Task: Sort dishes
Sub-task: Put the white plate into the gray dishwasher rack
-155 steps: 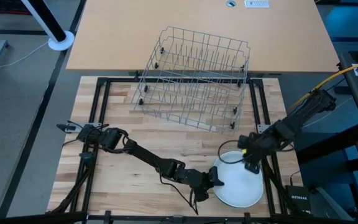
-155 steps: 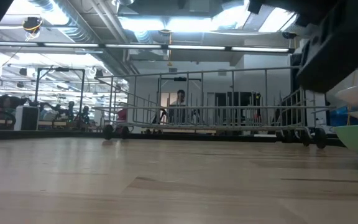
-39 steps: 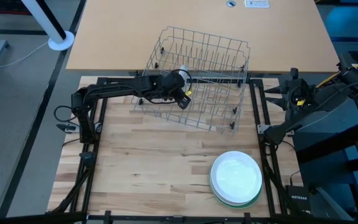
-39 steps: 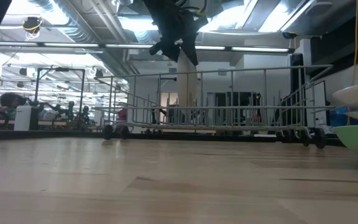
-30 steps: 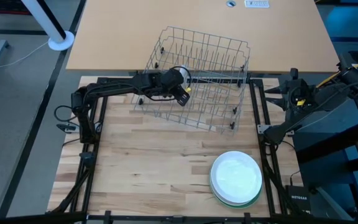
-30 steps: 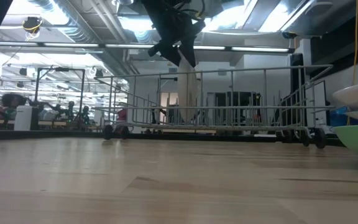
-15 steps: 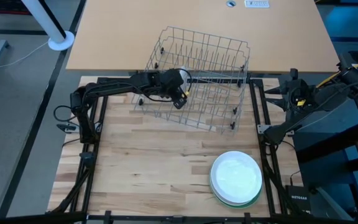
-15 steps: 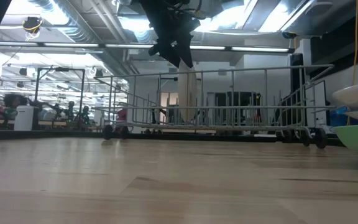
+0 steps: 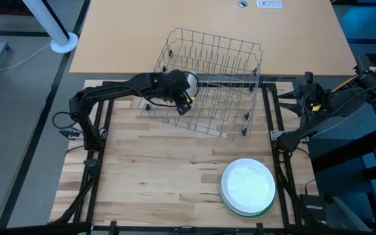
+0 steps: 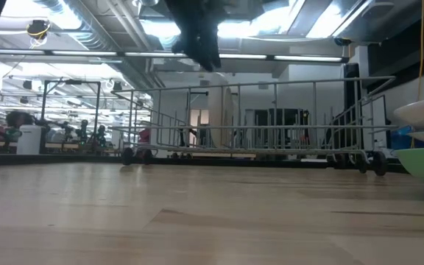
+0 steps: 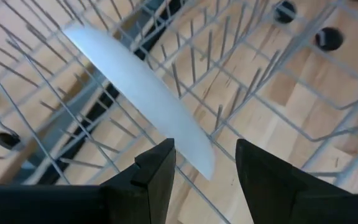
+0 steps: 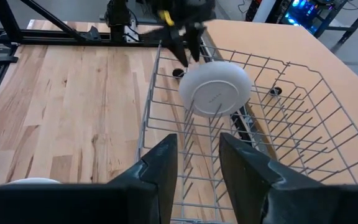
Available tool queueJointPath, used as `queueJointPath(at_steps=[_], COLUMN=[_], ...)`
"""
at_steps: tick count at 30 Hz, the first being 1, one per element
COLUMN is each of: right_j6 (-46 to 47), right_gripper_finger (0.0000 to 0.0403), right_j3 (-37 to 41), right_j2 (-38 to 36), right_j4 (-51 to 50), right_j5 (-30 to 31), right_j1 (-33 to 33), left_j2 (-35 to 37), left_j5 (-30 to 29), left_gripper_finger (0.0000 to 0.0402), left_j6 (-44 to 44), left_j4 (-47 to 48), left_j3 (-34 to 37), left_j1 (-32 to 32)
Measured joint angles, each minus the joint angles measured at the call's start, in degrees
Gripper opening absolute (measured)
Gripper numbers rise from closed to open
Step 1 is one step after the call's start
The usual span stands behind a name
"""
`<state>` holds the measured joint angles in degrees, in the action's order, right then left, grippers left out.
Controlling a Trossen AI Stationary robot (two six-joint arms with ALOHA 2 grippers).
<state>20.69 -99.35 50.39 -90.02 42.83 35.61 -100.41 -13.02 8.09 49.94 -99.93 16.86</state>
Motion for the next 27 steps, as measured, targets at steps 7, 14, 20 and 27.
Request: queueJointPath(at_steps=[7,14,20,27], right_j6=[0.0,0.9,12.8,33.5], right_gripper_finger=[0.0124,0.0124,0.0124,0.0124], right_j3=[0.4,5.9,12.9,22.7], right_j2=[0.1,0.2,0.4,0.5], right_j4=[0.1,0.2,0.3,0.3], right_j5=[-2.5,-7.1,-9.2,-15.7], right_j1=[0.0,0.0,0.0,0.0], left_j2=[4.5,4.3,4.2,1.6], left_j5=[0.0,2.0,2.1,2.3], left_gripper_finger=[0.0159,0.0159,0.0159,0.0159], left_j6=[0.7,0.7,-3.1,-14.3], left_j4=[0.4,-0.5,-9.9,-25.9], left_j3=[-0.3,0.2,2.8,6.5], left_j1=[-0.5,-5.9,-12.8,-22.2])
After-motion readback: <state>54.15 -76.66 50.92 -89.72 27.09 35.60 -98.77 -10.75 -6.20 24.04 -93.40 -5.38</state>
